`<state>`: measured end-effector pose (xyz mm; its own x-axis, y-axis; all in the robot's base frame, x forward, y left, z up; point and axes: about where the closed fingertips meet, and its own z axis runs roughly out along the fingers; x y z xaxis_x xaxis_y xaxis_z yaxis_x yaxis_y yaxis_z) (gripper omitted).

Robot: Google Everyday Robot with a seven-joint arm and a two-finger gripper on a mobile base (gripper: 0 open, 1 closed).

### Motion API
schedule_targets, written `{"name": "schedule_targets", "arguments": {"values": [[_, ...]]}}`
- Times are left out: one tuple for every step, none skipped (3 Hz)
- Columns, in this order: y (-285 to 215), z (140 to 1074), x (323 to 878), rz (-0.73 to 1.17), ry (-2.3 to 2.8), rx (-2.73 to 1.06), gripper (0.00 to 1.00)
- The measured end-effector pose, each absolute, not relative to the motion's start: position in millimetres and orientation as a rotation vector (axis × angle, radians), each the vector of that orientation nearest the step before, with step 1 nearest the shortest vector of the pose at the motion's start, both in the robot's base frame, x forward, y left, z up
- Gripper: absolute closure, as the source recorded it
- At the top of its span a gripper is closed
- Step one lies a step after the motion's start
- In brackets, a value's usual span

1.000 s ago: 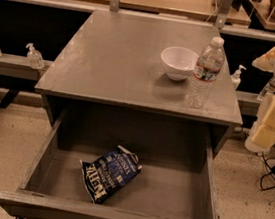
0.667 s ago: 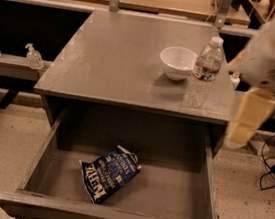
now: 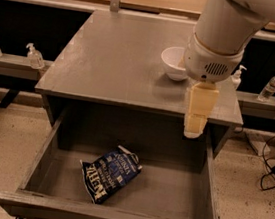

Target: Pick blue chip bag from top drawer and place on counter

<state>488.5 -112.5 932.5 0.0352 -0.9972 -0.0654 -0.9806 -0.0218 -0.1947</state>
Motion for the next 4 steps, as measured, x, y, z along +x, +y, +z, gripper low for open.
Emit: {"name": "schedule_targets", "arguments": {"values": [[-95.6,930.8,488.0,-0.132,1.928,-2.174,0.0],[-58.5,902.2,488.2,-0.053,1.718,-2.281,0.0],[4.3,857.1,490.7,-0.054,1.366,-2.445,0.0],[16.4,852.2,492.7,-0.081,1.264,-2.472,0.0]]}}
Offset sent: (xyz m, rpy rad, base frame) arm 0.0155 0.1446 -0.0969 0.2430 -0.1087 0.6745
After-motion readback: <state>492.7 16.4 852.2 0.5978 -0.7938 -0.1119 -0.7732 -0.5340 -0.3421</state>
